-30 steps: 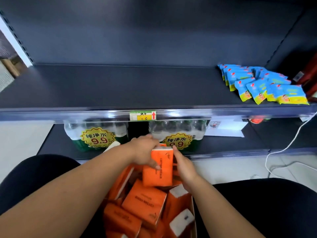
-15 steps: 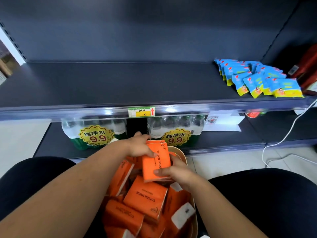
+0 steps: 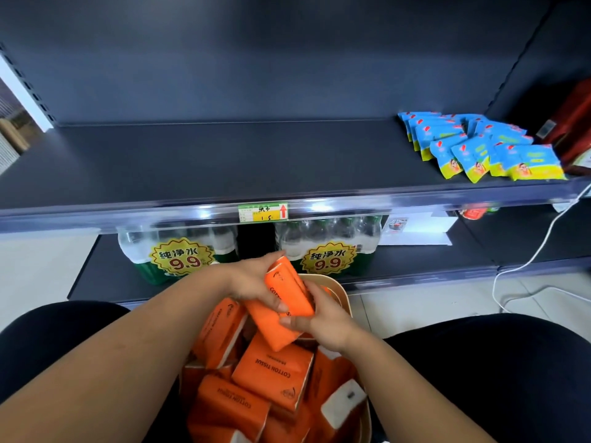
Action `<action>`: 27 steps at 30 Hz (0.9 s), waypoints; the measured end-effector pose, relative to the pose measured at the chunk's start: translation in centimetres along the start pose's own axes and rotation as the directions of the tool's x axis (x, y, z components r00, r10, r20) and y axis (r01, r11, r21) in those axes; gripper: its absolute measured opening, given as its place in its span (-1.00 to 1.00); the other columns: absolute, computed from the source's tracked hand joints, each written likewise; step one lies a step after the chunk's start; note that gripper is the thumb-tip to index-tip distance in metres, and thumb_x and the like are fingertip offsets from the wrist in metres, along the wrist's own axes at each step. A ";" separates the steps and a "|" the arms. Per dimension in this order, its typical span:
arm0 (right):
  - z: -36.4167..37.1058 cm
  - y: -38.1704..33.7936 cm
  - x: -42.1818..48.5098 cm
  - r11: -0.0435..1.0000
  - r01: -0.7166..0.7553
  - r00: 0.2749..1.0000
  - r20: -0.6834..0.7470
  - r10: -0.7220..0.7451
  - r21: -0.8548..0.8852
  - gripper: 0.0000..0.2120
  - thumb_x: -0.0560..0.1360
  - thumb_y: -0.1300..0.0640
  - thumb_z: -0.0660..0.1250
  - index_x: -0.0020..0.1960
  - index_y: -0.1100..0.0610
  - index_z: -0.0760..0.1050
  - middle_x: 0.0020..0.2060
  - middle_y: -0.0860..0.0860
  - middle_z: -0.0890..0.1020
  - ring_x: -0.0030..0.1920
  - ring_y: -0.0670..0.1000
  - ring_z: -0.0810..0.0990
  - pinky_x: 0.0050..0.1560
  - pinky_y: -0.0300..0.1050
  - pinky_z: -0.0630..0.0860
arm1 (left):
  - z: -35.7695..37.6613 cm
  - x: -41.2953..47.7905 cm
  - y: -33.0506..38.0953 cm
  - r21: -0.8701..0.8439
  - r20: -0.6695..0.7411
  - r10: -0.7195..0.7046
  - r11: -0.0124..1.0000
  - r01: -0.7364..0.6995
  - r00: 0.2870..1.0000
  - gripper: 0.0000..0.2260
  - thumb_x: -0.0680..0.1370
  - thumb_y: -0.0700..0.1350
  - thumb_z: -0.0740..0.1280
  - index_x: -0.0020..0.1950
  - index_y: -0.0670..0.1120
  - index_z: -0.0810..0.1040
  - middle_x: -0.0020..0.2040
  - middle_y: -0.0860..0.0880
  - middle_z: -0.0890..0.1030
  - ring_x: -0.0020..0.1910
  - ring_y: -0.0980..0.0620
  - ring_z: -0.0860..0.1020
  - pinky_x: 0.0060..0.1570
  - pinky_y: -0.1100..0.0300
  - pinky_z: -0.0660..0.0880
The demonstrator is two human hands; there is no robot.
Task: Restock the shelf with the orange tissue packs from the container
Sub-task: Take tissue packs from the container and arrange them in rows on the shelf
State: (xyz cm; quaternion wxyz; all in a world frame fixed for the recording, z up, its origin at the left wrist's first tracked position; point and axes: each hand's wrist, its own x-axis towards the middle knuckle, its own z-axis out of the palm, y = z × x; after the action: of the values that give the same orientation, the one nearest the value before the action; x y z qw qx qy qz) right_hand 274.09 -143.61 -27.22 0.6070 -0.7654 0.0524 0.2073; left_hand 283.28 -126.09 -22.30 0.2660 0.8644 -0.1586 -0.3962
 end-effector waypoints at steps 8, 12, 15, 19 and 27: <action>-2.1 -2.5 -0.1 0.904 0.280 0.920 -0.179 -0.349 -0.323 -0.13 0.35 0.01 0.56 0.52 -0.13 0.16 0.32 -0.14 0.25 0.37 -0.07 0.28 0.38 -0.07 0.32 | 0.0 -1.7 -0.1 -0.251 -0.281 0.149 0.942 -0.223 0.948 -0.14 0.33 -0.04 0.60 0.37 0.14 0.04 0.09 -0.02 0.56 0.06 0.09 0.58 -0.08 0.28 0.55; -1.8 -1.5 0.0 0.844 0.224 0.958 -0.050 -0.283 -0.487 -0.10 0.37 0.07 0.54 0.53 -0.15 0.09 0.43 -0.12 0.10 0.45 -0.02 0.19 0.45 -0.02 0.27 | 2.2 -1.3 -1.7 -0.184 -0.274 0.129 0.966 -0.184 0.953 -0.10 0.33 -0.07 0.60 0.36 0.09 -0.03 0.07 0.00 0.53 0.05 0.10 0.56 -0.07 0.32 0.50; -1.3 -0.2 -0.2 0.830 0.171 0.983 0.035 -0.180 -0.531 0.01 0.37 0.07 0.53 0.54 -0.27 -0.07 0.50 -0.21 -0.14 0.48 -0.01 0.08 0.46 -0.01 0.25 | 3.4 -1.1 -2.7 -0.075 -0.222 0.075 0.993 -0.094 0.972 0.04 0.33 -0.04 0.59 0.46 0.04 -0.18 0.12 0.03 0.50 0.13 0.07 0.51 0.10 0.22 0.43; -1.3 0.2 0.3 0.920 0.090 0.995 -0.004 -0.099 -0.383 0.16 0.34 0.23 0.53 0.51 -0.32 -0.24 0.45 -0.17 0.01 0.42 -0.02 0.25 0.37 -0.07 0.37 | 3.6 -0.9 -2.7 -0.061 -0.218 0.055 0.996 -0.070 0.974 0.18 0.32 -0.05 0.58 0.50 0.11 -0.38 0.20 0.03 0.50 0.21 0.05 0.48 0.29 0.08 0.40; -0.9 0.7 1.1 0.998 0.010 0.998 -0.055 -0.014 -0.066 0.04 0.23 0.34 0.29 0.37 -0.38 -0.19 0.32 0.10 0.35 0.24 0.06 0.46 0.09 -0.18 0.50 | 3.3 -1.3 -1.7 -0.134 -0.143 -0.004 0.991 -0.015 0.990 0.04 0.39 -0.26 0.41 0.50 0.09 -0.37 -0.05 -0.02 0.55 -0.12 0.03 0.59 -0.31 0.26 0.47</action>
State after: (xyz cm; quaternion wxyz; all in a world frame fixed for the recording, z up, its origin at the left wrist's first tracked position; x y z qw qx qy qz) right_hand 275.12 -144.43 -28.12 0.5811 -0.7907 0.0579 0.1838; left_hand 280.03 -125.19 -24.25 0.3354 0.8702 -0.1147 -0.3423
